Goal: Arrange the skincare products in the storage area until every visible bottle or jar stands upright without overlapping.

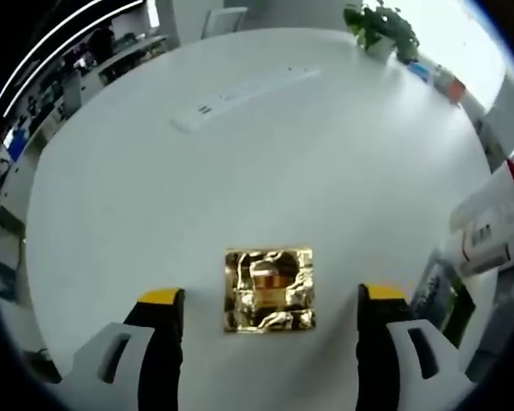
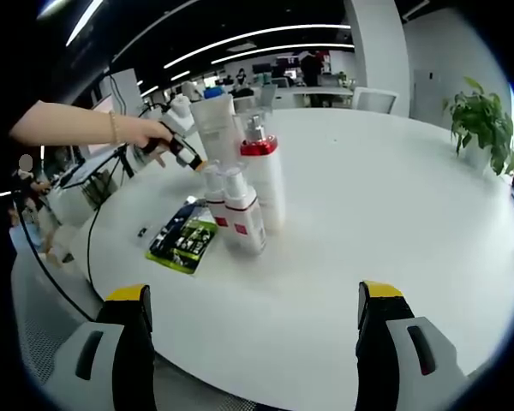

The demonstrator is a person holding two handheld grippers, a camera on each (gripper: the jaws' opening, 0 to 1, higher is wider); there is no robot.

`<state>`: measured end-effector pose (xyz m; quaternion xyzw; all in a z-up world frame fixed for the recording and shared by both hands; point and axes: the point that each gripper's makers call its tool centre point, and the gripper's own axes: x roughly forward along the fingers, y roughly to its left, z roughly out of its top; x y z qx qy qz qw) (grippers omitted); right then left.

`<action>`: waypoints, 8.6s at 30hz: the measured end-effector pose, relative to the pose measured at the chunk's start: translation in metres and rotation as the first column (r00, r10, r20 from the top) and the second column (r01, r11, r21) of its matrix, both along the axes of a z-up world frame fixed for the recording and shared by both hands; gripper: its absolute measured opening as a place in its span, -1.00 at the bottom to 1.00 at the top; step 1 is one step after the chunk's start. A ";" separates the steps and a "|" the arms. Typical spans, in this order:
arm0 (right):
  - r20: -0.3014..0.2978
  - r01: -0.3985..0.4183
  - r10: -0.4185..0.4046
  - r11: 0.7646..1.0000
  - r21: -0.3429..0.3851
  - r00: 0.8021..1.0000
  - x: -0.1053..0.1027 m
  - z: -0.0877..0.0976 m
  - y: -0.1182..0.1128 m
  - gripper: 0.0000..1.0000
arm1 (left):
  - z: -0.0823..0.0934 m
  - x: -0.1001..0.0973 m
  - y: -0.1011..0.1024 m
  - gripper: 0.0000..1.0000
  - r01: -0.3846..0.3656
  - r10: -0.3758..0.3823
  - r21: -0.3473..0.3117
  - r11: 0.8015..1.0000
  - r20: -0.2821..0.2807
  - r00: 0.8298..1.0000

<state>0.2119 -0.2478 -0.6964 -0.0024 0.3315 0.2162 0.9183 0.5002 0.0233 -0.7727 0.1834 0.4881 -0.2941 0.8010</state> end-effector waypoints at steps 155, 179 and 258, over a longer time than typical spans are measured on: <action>0.177 -0.200 0.114 0.766 0.611 0.978 0.038 0.149 0.144 -0.13 | 0.220 -0.219 -0.034 -0.32 0.094 0.066 -0.279 0.956 0.514 0.855; 0.054 -0.148 0.163 0.643 0.751 0.985 0.054 0.146 0.185 -0.72 | 0.235 -0.242 -0.057 -0.31 0.178 -0.034 -0.188 0.966 0.590 0.807; 0.366 -0.599 0.511 0.780 0.183 0.778 0.003 0.206 0.240 -0.91 | 0.248 -0.311 0.019 -0.89 -0.133 0.384 -0.887 0.442 0.054 0.922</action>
